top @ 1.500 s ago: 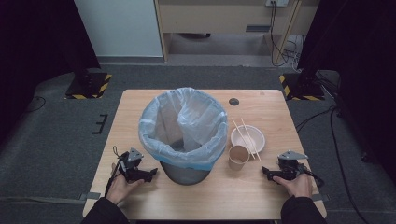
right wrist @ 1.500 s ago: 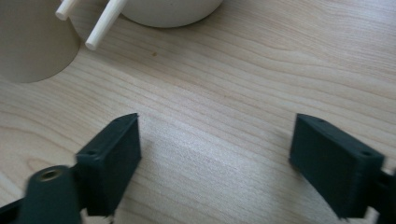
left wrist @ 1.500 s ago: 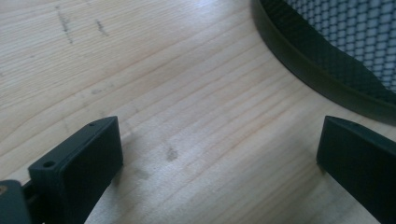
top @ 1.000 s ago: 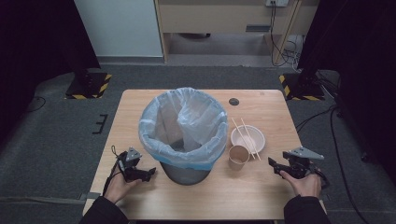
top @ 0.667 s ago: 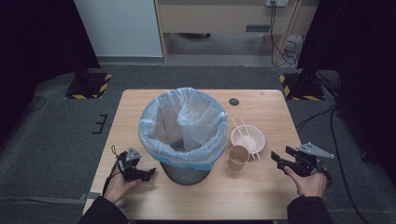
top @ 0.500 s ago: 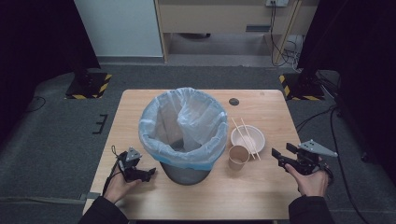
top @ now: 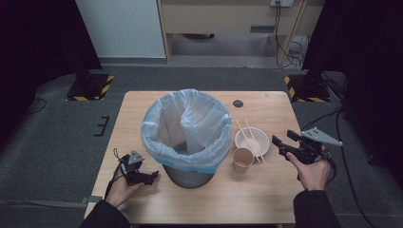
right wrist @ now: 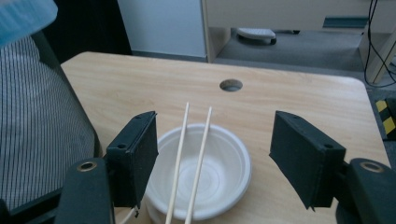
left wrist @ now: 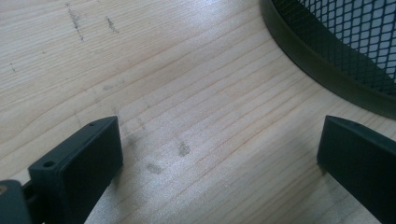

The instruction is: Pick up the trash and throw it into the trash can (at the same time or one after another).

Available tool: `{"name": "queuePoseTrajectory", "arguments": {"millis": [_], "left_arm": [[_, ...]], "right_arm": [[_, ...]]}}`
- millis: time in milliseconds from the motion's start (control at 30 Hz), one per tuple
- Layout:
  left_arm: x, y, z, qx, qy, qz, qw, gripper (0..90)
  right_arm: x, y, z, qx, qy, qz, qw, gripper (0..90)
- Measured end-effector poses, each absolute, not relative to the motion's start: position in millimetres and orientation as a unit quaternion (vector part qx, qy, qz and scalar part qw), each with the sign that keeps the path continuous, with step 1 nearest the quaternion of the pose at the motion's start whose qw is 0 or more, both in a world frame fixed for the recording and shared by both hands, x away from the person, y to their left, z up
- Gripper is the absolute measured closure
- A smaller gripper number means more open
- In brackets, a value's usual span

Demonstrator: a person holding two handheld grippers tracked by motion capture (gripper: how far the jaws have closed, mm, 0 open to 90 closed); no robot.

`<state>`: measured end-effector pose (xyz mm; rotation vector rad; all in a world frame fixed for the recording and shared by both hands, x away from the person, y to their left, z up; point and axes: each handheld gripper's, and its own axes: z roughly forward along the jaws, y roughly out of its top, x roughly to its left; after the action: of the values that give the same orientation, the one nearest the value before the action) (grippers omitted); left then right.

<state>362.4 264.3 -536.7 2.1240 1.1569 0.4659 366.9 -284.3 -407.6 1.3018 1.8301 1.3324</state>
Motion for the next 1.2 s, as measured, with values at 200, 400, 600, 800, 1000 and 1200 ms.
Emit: {"name": "queuePoseTrajectory", "arguments": {"millis": [200,400,600,800,1000,1200], "left_arm": [[362,264,-537,0.813,0.443,0.179,0.333,0.0],[362,264,-537,0.813,0.444,0.179,0.332,0.0],[362,264,-537,0.813,0.444,0.179,0.332,0.0],[362,264,-537,0.813,0.444,0.179,0.332,0.0],[362,264,-537,0.813,0.444,0.179,0.332,0.0],[362,264,-537,0.813,0.444,0.179,0.332,0.0]], "right_arm": [[376,-279,-398,0.478,0.672,0.498,0.267,31.1],[397,-270,-392,0.476,0.677,0.490,0.274,30.4],[410,-267,-394,0.476,0.673,0.495,0.276,31.7],[418,-261,-408,0.474,0.677,0.488,0.281,38.5],[429,-253,-432,0.477,0.696,0.464,0.270,44.4],[436,-245,-451,0.483,0.714,0.437,0.257,50.3]]}}
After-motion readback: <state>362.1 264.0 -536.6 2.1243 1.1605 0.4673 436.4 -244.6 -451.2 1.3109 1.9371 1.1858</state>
